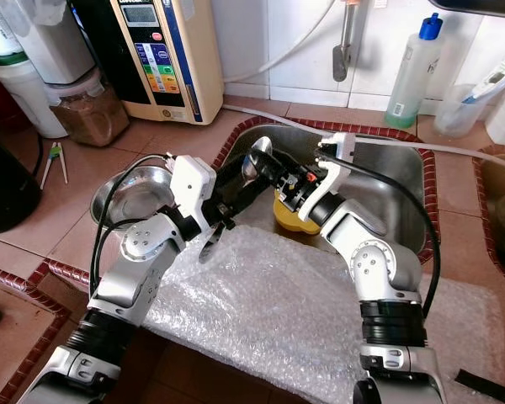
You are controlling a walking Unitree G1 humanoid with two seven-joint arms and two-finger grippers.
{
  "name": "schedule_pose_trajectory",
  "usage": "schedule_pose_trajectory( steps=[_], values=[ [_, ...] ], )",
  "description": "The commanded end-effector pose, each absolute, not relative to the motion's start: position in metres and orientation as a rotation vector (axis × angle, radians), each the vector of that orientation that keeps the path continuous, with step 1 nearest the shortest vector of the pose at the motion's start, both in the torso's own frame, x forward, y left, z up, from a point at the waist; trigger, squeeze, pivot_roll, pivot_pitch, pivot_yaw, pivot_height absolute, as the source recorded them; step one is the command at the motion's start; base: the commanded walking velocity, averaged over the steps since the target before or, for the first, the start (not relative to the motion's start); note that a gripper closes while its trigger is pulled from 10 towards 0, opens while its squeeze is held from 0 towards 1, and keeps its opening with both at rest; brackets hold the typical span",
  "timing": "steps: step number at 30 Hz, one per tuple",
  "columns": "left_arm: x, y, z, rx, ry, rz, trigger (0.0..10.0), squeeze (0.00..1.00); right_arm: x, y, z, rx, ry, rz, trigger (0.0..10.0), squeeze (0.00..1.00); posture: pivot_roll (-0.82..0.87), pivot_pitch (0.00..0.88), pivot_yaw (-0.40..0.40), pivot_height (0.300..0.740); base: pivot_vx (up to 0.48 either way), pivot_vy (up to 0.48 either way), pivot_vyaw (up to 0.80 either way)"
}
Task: Kitchen organization
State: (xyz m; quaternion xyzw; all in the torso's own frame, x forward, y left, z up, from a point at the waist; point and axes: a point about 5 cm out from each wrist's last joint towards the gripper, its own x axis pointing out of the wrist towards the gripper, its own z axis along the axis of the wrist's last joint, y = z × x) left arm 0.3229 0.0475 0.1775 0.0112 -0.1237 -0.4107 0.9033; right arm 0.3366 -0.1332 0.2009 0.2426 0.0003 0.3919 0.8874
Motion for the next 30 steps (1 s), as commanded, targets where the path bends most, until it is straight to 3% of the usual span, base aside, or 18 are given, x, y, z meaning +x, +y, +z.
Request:
schedule_pose_trajectory(
  steps=[1,26,27,28,30],
  values=[
    [0.32,0.047,0.183,0.028,-0.281,-0.865,0.0,0.0,0.339,-0.129,0.206,0.475,-0.005,0.844,0.0,0.0,-0.16,0.09,0.12,0.74,0.0,0.0,0.0],
    [0.319,0.048,0.18,0.068,-0.279,-0.879,0.0,0.0,0.333,-0.123,0.185,0.537,-0.002,0.779,0.0,0.0,-0.16,0.09,0.122,0.74,0.0,0.0,0.0],
    [0.319,0.048,0.179,0.068,-0.275,-0.879,2.1,0.0,0.331,-0.122,0.182,0.546,-0.001,0.759,0.0,0.0,-0.16,0.09,0.121,0.74,0.0,0.0,0.0],
    [0.319,0.048,0.179,0.062,-0.272,-0.882,10.0,1.0,0.33,-0.122,0.181,0.552,-0.003,0.751,0.0,0.0,-0.16,0.09,0.12,0.74,0.0,0.0,0.0],
    [0.318,0.048,0.178,0.056,-0.268,-0.886,10.0,1.0,0.329,-0.121,0.18,0.56,-0.006,0.736,0.0,0.0,-0.17,0.091,0.118,0.74,0.0,0.0,0.0]
  ],
)
